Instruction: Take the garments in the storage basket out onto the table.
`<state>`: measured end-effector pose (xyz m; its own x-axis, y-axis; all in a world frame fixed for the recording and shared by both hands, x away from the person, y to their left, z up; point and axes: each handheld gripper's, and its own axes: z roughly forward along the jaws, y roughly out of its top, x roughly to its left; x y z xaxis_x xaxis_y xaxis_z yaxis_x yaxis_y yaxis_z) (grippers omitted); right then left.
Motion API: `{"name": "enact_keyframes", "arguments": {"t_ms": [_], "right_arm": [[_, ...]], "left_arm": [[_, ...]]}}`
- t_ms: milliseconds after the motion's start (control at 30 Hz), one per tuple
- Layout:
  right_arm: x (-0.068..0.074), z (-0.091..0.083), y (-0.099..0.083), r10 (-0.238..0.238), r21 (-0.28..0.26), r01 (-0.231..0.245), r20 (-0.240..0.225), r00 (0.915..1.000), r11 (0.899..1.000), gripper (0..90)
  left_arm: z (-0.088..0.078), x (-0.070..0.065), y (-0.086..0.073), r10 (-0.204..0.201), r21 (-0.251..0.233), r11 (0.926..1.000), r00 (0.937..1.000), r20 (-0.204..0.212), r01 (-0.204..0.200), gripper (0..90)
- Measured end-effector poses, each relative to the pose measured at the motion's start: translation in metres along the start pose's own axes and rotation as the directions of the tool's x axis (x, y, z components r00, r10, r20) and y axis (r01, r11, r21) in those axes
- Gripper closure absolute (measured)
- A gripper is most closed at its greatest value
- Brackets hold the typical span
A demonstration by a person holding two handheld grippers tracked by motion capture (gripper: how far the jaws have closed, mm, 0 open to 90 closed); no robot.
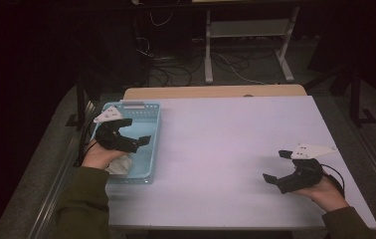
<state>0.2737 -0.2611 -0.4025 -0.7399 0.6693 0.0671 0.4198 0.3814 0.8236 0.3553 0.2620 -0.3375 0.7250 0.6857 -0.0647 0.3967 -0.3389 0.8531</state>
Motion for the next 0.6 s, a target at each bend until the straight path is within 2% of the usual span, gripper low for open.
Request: {"name": "enact_keyframes", "arguments": {"t_ms": [267, 600], "right_arm": [[-0.001, 0.006, -0.002, -0.015, 0.007, 0.015, -0.001, 0.9999, 1.0, 0.0], [-0.002, 0.004, -0.003, 0.001, 0.004, -0.001, 0.0, 1.0, 1.0, 0.0]], "left_arm": [[-0.006, 0.004, -0.001, -0.005, 0.001, 1.0, 0.9999, -0.011, 0.005, 0.0], [-0.017, 0.012, -0.005, -0.016, -0.006, 0.9999, 0.9992, -0.036, 0.015, 0.0]]}}
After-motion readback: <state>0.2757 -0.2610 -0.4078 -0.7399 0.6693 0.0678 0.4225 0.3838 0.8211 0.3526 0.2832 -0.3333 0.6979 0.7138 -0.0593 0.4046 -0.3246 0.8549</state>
